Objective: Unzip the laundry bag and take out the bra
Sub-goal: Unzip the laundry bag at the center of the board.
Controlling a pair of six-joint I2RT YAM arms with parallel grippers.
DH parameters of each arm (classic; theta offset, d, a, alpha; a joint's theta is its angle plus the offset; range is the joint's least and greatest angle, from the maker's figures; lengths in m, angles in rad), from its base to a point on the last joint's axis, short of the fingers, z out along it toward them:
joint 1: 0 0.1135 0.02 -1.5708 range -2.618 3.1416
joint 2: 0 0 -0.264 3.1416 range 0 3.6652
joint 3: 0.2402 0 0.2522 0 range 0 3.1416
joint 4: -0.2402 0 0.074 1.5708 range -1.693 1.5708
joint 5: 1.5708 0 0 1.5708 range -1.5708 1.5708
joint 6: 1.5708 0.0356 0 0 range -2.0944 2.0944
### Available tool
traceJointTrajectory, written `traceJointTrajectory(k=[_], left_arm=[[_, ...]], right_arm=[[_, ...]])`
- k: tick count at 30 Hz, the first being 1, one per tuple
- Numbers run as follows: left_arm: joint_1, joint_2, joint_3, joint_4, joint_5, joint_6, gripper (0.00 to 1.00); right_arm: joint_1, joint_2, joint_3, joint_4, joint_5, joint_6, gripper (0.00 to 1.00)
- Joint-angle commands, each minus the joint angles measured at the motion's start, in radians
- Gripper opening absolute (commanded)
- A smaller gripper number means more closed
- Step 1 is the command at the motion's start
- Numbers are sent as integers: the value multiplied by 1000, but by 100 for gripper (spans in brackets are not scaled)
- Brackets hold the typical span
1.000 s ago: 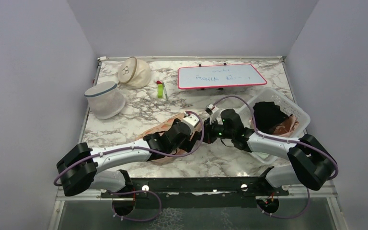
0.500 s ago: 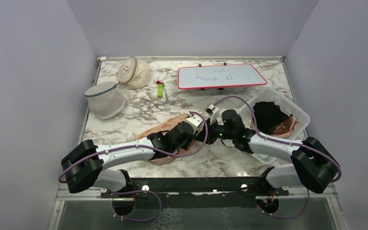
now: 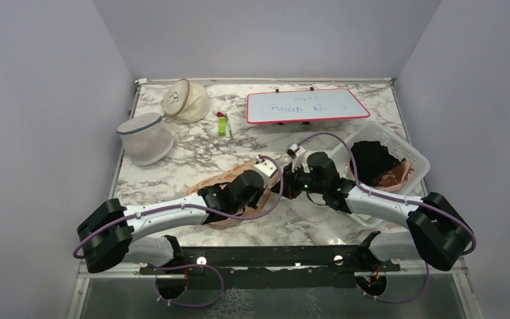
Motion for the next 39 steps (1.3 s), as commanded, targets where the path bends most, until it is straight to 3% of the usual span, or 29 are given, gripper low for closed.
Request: traceJointTrajectory(k=[1, 6, 16, 24, 27, 30, 39], left_arm=[[-1, -106, -49, -48, -9, 3, 0], [-1, -195, -97, -62, -22, -15, 0], [-1, -219, -105, -69, -30, -60, 0], [0, -100, -33, 5, 33, -12, 42], [-1, -42, -13, 48, 62, 10, 53], [-1, 18, 30, 59, 85, 20, 58], [-1, 122, 79, 122, 90, 52, 59]], right_arm=[[-10, 1, 60, -81, 162, -66, 1], [-72, 78, 111, -98, 211, -142, 1], [-121, 159, 211, -111, -7, -184, 1], [-112, 82, 99, -58, -92, -115, 1], [-106, 58, 55, -42, -95, -125, 1], [-105, 44, 39, -60, -109, -126, 1], [-88, -34, -17, -32, -152, -104, 1]])
